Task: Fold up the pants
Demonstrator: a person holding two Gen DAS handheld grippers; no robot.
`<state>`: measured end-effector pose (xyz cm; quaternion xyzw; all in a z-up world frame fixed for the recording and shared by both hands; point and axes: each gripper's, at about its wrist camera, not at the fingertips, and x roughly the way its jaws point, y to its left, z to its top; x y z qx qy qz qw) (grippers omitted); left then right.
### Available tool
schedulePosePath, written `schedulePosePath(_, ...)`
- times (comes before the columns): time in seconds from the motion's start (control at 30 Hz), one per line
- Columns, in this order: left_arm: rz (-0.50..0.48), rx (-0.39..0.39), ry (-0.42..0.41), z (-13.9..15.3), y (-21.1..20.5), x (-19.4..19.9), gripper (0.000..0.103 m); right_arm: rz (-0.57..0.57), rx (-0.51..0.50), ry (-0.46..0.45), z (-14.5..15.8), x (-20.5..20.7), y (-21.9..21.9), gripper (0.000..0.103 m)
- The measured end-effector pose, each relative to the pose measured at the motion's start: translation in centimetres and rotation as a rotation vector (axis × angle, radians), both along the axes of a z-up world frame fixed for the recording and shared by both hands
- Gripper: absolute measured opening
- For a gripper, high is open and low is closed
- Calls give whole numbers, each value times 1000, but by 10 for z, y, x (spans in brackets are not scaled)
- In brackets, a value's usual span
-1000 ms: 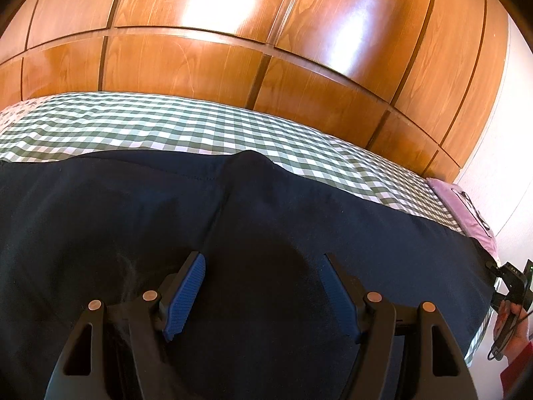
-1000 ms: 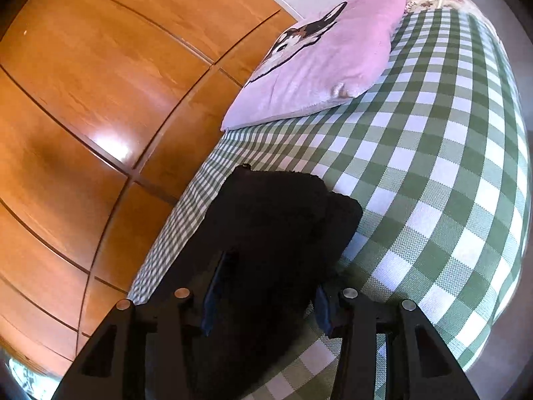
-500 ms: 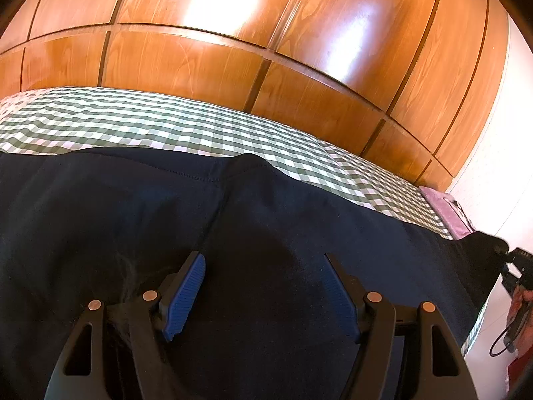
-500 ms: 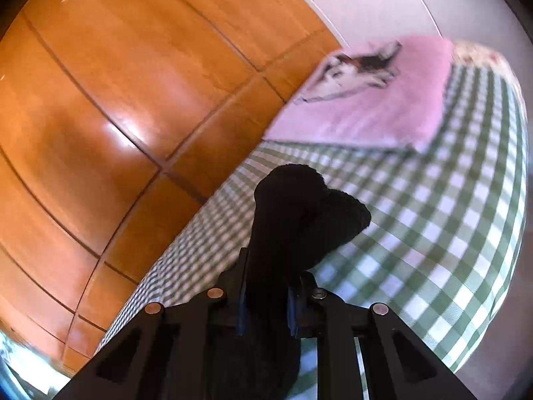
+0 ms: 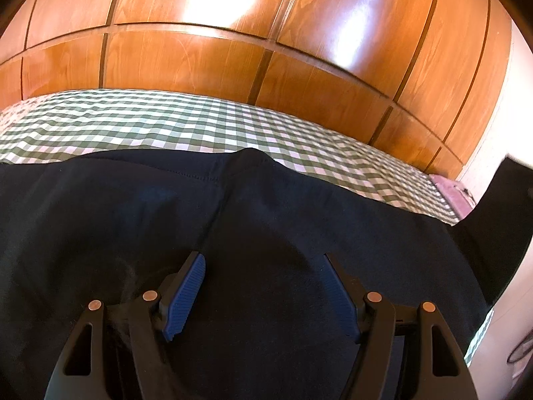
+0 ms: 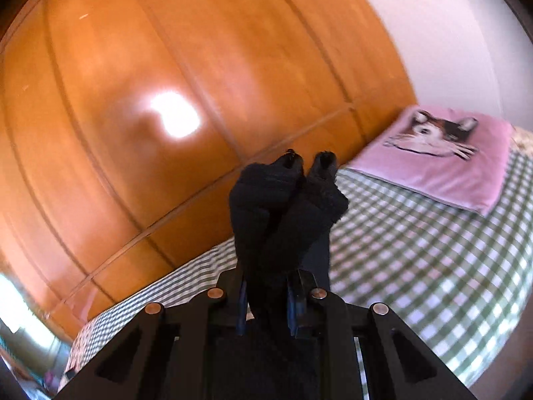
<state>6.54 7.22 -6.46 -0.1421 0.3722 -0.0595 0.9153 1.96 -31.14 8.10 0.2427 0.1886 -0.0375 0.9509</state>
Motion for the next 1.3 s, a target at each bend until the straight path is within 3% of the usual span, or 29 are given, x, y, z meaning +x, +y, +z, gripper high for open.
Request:
schedulePosePath(0.17, 56, -55, 15, 5, 16, -10, 72, 112, -73, -13, 7, 8, 51, 18)
schedulePosePath(0.37, 127, -2, 44, 6, 30, -17, 72, 271, -136, -6, -5, 14, 111, 18)
schedulePosePath(0.73, 125, -240, 78, 8, 56, -34, 72, 544, -237, 102, -64, 16, 206, 18)
schedulePosePath(1.0, 105, -382, 76, 7, 57, -34, 72, 635, -329, 229, -121, 20, 236, 22)
schedulePosePath(1.1, 51, -410, 72, 10, 47, -31, 76, 675, -338, 257, -133, 18, 240, 32)
schedulePosePath(1.17, 9, -438, 77, 11, 39, -30, 80, 731, -289, 239, -131, 15, 238, 60)
schedulePosePath(1.23, -22, -461, 96, 10, 31, -28, 80, 778, -252, 230, -128, 12, 236, 73)
schedulePosePath(1.3, -59, -490, 115, 9, 22, -26, 80, 786, -260, 215, -122, 3, 231, 73)
